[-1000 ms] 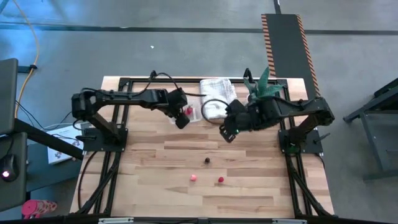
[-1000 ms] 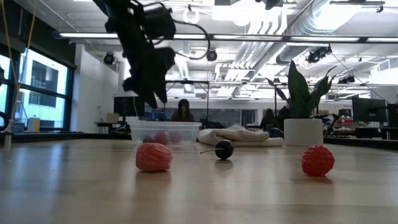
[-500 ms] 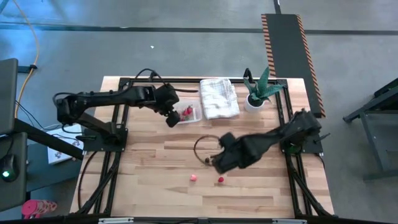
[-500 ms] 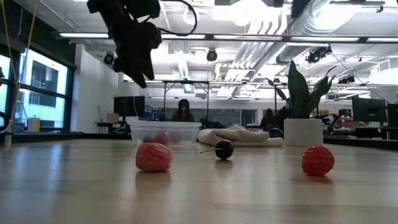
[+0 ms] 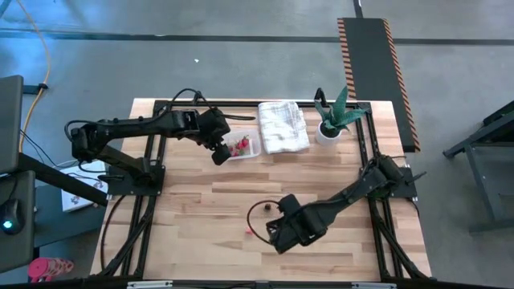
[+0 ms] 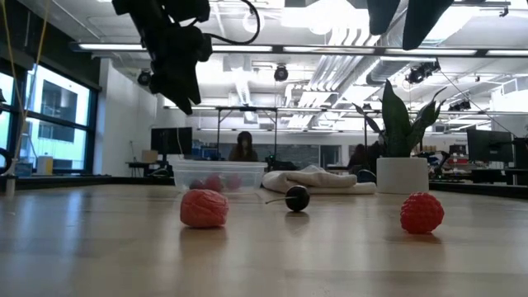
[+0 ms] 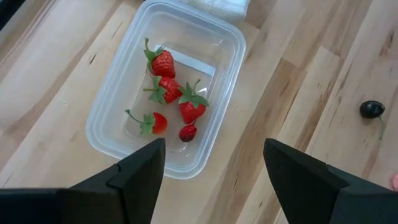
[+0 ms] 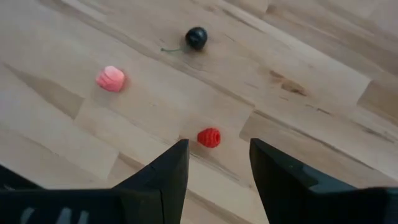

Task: Pick and placing Produce into tupperware
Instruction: Put the red raspberry into the transparent bin

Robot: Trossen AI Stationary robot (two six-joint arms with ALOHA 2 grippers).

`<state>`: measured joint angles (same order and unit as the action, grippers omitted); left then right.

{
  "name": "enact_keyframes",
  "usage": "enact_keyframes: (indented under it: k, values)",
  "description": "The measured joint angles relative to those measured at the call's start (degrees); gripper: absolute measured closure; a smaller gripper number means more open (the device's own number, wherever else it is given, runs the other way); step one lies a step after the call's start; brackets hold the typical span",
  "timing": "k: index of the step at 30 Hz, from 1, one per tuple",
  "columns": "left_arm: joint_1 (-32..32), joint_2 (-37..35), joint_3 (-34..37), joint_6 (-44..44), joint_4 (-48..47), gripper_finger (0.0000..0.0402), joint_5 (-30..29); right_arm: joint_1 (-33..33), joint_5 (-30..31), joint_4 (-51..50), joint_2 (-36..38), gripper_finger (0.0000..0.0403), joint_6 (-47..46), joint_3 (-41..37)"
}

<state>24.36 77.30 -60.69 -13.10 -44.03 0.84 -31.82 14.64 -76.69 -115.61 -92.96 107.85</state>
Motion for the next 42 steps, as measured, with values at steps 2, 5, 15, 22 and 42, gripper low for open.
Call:
enact_keyframes:
  k: [2, 5, 15, 22, 42]
  values:
    - [0.0, 0.0, 0.0, 0.0, -0.4, 0.0140, 0.0, -0.6, 1.6, -0.8, -0.1, 0.0240, -1.3, 0.0]
    - [0.0, 0.0, 0.0, 0.0, -0.5, 0.0140, 0.0, -1.2, 2.6, -3.9, -0.1, 0.0240, -2.6, 0.0]
    - [0.0, 0.0, 0.0, -0.6, 0.9, 0.0140, 0.0, -0.4, 3.5, -13.1, 0.5, 0.0240, 1.0, -1.2]
    - [0.0, 0.0, 0.0, -1.1, 0.5, 0.0140, 0.2, 1.4, 3.7, -12.1, 13.3, 0.0240, 0.8, -18.3]
    - [0.0, 0.0, 0.0, -2.4, 0.5, 0.0140, 0.5, 1.4, 3.8, 20.4, 20.8, 0.0240, -4.5, -34.1]
